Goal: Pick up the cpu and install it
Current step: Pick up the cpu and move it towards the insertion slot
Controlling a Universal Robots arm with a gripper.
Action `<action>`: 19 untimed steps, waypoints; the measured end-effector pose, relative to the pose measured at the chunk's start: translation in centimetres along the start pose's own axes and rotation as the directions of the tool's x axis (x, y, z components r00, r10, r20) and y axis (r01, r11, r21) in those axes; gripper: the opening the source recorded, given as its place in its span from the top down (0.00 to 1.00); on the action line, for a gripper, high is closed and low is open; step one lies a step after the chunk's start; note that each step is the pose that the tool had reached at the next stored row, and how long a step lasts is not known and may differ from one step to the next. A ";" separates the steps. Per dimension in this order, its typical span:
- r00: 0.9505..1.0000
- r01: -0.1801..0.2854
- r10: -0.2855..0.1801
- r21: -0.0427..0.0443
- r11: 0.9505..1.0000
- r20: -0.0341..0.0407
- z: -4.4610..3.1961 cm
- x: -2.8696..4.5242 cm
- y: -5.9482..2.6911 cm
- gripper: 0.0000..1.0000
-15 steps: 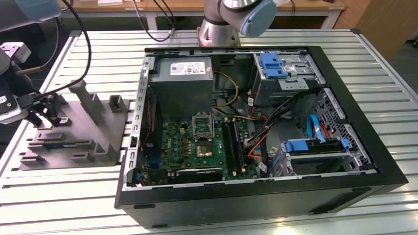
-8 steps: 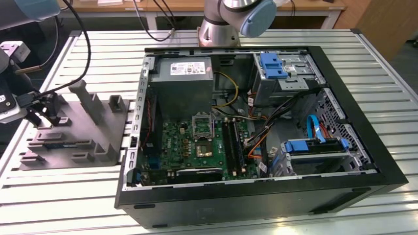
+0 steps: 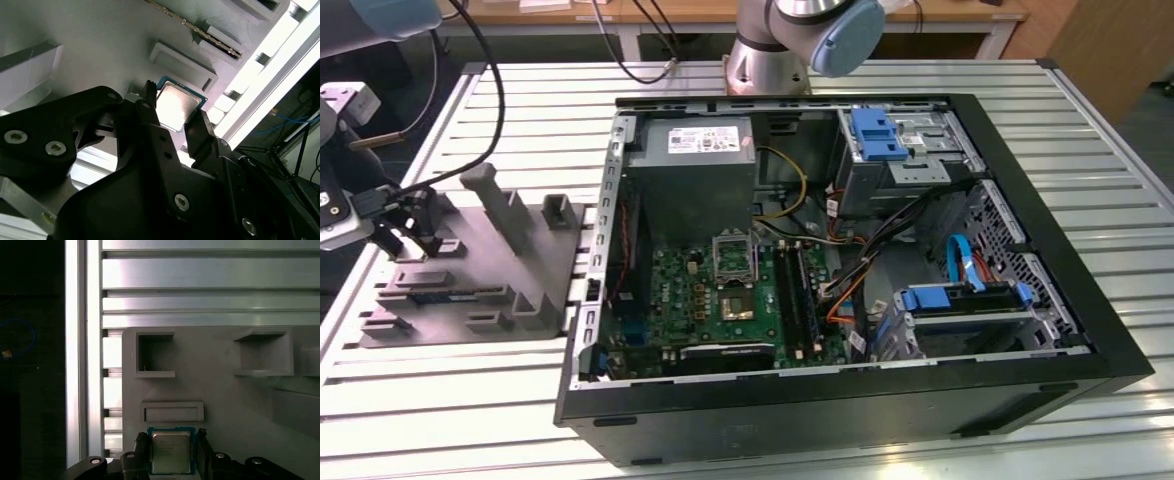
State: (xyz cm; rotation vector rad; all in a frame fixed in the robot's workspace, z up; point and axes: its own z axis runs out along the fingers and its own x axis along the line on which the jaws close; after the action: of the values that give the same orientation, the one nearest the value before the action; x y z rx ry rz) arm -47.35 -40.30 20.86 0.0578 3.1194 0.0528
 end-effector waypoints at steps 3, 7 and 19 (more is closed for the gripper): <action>1.000 0.000 0.000 0.000 1.000 0.000 -0.08 0.00 0.00 0.53; 1.000 0.000 0.000 0.000 1.000 0.000 -0.19 -0.01 0.01 0.53; 1.000 0.000 0.000 0.000 1.000 0.000 -0.42 -0.01 0.02 0.53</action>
State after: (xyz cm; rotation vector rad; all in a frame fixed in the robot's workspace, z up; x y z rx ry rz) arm -47.35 -40.30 21.28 0.0576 3.1194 0.0528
